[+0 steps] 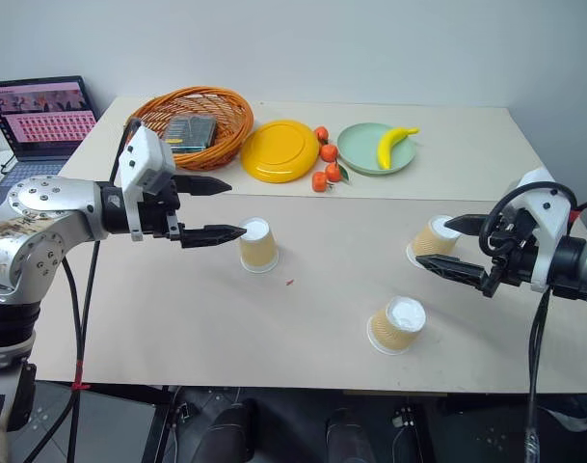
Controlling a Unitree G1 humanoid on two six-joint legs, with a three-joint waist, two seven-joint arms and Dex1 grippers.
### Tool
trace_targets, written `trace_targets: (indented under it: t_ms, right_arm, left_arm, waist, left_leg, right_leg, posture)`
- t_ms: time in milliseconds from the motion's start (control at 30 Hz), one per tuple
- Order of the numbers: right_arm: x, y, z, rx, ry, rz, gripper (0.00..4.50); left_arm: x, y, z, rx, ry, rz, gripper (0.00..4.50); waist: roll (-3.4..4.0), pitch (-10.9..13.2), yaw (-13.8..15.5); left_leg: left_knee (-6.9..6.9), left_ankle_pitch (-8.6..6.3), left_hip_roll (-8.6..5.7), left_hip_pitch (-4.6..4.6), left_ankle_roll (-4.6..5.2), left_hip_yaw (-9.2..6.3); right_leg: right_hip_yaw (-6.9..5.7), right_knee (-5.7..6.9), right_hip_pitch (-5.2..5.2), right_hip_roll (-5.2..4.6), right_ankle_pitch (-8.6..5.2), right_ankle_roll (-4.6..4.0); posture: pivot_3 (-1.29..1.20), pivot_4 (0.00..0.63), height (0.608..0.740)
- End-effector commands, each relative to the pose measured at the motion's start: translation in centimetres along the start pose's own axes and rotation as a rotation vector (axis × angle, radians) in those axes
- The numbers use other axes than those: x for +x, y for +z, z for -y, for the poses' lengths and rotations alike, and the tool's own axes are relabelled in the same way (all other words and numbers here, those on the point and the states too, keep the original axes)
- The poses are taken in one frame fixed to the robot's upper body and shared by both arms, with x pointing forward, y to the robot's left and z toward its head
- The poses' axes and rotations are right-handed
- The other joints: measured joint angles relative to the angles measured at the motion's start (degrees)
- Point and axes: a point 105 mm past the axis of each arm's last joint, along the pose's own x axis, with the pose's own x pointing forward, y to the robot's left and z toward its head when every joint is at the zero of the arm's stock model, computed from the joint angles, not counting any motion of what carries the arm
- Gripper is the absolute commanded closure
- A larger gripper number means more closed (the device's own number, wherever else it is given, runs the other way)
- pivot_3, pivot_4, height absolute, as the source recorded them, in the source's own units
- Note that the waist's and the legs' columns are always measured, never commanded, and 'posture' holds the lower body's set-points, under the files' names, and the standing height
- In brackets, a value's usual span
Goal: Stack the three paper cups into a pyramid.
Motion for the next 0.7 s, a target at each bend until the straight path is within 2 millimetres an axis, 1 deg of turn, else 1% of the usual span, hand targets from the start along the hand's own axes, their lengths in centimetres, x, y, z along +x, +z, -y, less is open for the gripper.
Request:
trace_targets:
  t_ms: [33,100,167,267,367,567,700]
  right_arm:
    - [-1.0,1.1,0.2,-0.054,-0.03,0.005,0.0]
    - [-1.4,0.4,0.0,-0.064,-0.026,-0.037,0.0]
    - [-2.1,0.2,-0.3,-0.049,-0.013,-0.044,0.0]
    - [-2.2,0.2,-1.8,-0.031,0.035,-0.02,0.0]
    - [-2.1,-0.1,-2.8,-0.009,0.053,-0.006,0.0]
    - [-1.7,-0.8,-5.2,0.034,0.108,0.012,0.0]
    - [-1.2,-1.3,-6.6,0.046,0.129,0.007,0.0]
  left_arm:
    - [-0.2,2.2,-0.2,0.041,-0.004,0.074,0.07]
    - [0.0,3.2,0.2,0.014,-0.059,0.11,0.07]
    - [0.1,4.0,0.4,-0.013,-0.106,0.137,0.07]
    - [0.6,4.7,0.7,-0.007,-0.182,0.138,0.07]
    - [1.2,4.5,1.2,0.048,-0.241,0.096,0.07]
    - [1.6,3.6,2.2,0.129,-0.361,0.012,0.07]
    - [1.9,4.3,2.9,0.161,-0.422,0.013,0.07]
  waist:
    - [0.0,0.0,0.0]
    - [-0.01,0.0,0.4]
    - [-0.01,0.0,0.9]
    - [0.0,0.0,1.1]
    - [-0.01,0.0,1.1]
    - [-0.01,0.0,1.1]
    - [-0.03,0.0,1.2]
  left_leg:
    - [0.0,0.0,0.0,0.0,0.0,0.0]
    - [0.0,0.0,0.0,0.0,0.0,0.0]
    - [0.06,0.0,-0.02,-0.07,0.0,-0.06]
    - [0.06,0.0,-0.03,-0.07,0.0,-0.05]
    - [0.09,0.0,-0.03,-0.02,0.0,-0.07]
    - [0.21,0.01,-0.04,0.0,0.0,-0.06]
    - [0.35,0.01,-0.03,-0.01,0.0,-0.07]
  right_leg:
    - [0.0,0.0,0.0,0.0,0.0,0.0]
    - [0.0,0.01,0.0,0.0,0.0,0.0]
    - [-0.06,0.02,0.0,0.0,0.0,0.01]
    - [-0.04,0.03,-0.01,0.0,0.0,0.01]
    - [-0.04,0.12,0.01,0.01,0.0,0.02]
    - [-0.01,0.36,-0.02,0.01,-0.01,0.01]
    - [-0.02,0.41,0.0,0.02,-0.01,0.02]
  posture:
    - [0.0,0.15,0.732]
    - [0.0,0.15,0.732]
    - [0.0,0.15,0.732]
    - [0.0,0.15,0.732]
    - [0.0,0.15,0.732]
    - [0.0,0.15,0.732]
    - [0.0,0.15,0.732]
